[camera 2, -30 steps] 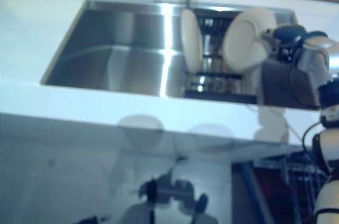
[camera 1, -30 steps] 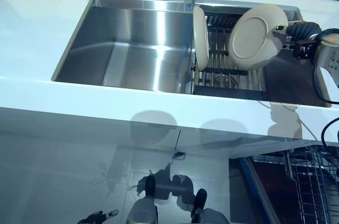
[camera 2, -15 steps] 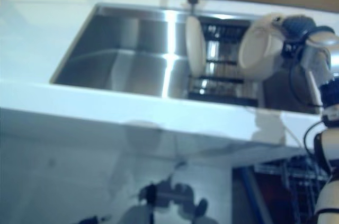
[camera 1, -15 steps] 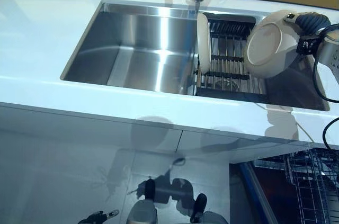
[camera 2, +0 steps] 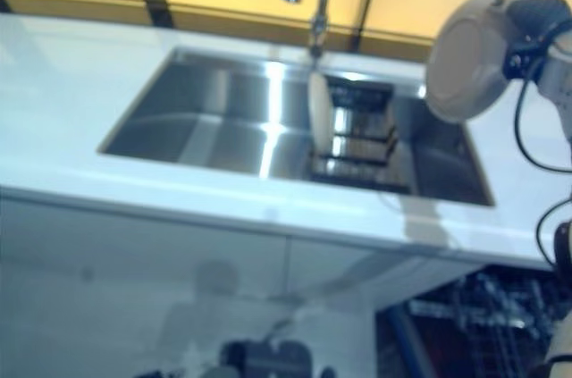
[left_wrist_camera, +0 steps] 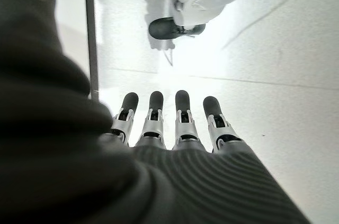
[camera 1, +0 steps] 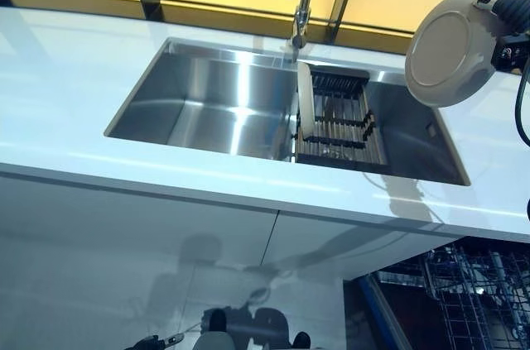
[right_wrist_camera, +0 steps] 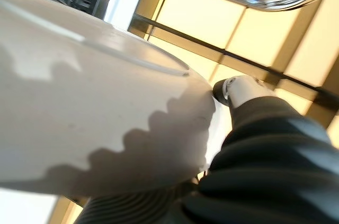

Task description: Take plates into dishwasher

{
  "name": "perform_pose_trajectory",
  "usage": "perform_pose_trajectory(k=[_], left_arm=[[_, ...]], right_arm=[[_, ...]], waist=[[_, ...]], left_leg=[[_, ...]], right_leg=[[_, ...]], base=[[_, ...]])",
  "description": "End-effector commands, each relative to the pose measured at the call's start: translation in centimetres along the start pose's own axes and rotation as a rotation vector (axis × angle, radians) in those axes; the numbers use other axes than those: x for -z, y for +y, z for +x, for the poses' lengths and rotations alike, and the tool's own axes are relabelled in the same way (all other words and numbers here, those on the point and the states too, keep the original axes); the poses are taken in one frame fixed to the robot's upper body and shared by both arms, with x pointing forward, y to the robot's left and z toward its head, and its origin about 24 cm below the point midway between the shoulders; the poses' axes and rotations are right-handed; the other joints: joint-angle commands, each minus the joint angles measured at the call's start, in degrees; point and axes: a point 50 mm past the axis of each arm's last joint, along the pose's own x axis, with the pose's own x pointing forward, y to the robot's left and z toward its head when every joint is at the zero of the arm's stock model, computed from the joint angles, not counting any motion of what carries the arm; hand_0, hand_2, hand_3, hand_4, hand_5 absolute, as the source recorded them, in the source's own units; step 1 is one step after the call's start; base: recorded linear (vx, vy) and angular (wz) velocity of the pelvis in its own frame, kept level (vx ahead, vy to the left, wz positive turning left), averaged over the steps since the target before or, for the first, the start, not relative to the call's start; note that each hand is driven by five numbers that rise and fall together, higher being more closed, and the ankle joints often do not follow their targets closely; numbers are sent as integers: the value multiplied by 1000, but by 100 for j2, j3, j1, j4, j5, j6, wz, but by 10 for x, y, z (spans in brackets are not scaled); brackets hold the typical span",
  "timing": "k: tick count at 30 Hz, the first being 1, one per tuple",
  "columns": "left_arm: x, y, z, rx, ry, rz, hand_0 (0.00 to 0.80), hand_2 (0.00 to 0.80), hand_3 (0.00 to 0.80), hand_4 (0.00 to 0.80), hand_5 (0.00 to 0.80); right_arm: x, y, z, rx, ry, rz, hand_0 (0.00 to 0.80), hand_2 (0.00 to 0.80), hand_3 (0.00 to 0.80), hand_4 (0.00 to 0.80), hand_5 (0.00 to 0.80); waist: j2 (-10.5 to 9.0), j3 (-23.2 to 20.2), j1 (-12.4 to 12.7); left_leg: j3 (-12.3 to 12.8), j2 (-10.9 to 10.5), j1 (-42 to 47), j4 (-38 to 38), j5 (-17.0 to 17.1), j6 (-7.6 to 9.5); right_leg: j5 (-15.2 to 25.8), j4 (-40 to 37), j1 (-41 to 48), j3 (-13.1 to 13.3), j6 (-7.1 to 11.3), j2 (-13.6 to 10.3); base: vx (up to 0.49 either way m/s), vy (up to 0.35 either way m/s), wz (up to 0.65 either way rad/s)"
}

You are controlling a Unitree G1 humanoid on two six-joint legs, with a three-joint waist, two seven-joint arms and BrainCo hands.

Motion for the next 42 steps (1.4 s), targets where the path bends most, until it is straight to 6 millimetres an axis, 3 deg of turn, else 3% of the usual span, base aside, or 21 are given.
perform_pose_trajectory(k=[1, 9, 20, 33, 42], left_arm=[[16, 18, -1, -61, 76, 90, 0, 0, 0, 0, 0], [9, 21, -1, -58, 62, 126, 0, 0, 0, 0, 0], [10, 23, -1, -58, 61, 168, 0, 0, 0, 0, 0], [3, 28, -1, -62, 59, 169, 0, 0, 0, 0, 0], [-1, 30, 0, -66, 63, 168, 0, 0, 0, 0, 0]], right_arm=[[-40, -27, -15, 83, -121, -134, 800, 800, 800, 800, 800], [-42, -46, -23, 111, -103, -201, 800, 800, 800, 800, 800], [-20, -82, -37, 122, -7, -241, 800, 800, 800, 800, 800], [26, -108, -56, 90, 114, -264, 800, 800, 800, 800, 800], [67, -109, -66, 6, 223, -295, 800, 800, 800, 800, 800]], waist=[[-200, -410, -59], [-269, -519, -281], [-310, -616, -673], [-216, -595, -1108], [-174, -585, -1365]], left_leg=[[285, 87, 362, -12, -520, -49], [473, 100, 506, -12, -584, 3], [775, 136, 586, -12, -666, 49], [1037, 166, 641, -12, -725, 89], [1197, 174, 699, 9, -774, 122]], right_leg=[[16, -10, 0, 143, 302, -115], [52, -4, -41, 453, 303, -35], [152, 5, -255, 872, 328, 92], [196, 43, -424, 1140, 349, 145], [230, 75, -524, 1308, 366, 169]], base=[[-12, 4, -17], [-14, 7, -22], [-18, -15, -21], [-13, -22, -15], [5, -12, -10]])
